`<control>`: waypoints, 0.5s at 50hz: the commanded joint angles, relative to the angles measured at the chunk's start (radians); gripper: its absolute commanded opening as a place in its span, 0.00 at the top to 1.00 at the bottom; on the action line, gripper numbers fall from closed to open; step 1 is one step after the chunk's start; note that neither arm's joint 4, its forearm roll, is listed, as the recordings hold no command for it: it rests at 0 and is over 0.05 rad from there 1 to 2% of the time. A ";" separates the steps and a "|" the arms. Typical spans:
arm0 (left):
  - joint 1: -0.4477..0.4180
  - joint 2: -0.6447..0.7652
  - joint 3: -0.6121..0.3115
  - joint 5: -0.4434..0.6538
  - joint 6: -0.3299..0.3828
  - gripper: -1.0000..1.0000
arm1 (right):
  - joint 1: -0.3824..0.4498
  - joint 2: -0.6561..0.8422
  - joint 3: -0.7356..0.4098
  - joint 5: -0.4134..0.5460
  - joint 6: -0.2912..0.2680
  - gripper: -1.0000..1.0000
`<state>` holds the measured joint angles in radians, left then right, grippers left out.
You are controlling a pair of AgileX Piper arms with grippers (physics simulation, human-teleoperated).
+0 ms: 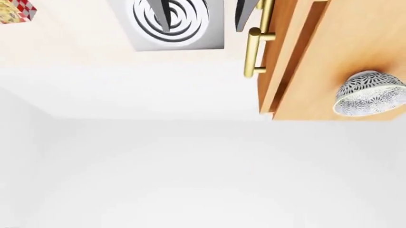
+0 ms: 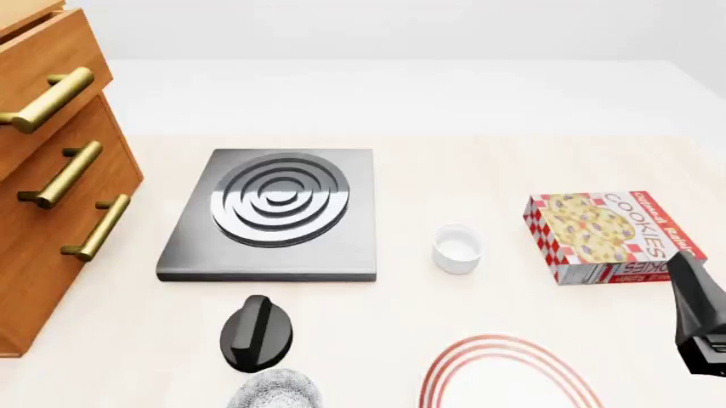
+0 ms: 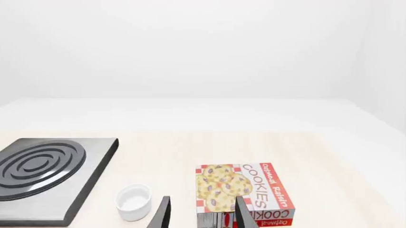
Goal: Pick the akita bowl on the wooden cabinet and place it on the plate.
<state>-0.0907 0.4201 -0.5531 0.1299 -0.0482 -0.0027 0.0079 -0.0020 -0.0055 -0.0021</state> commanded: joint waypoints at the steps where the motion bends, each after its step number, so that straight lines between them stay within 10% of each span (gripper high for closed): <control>1: -0.004 0.020 -0.138 0.142 -0.024 0.00 | 0.000 -0.001 0.000 0.000 0.000 0.00; 25: 0.061 0.149 -0.389 0.322 -0.074 0.00 | 0.000 -0.001 0.000 0.001 0.000 0.00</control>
<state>-0.0597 0.5248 -0.8582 0.3918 -0.1037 -0.0028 0.0072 -0.0019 -0.0049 -0.0021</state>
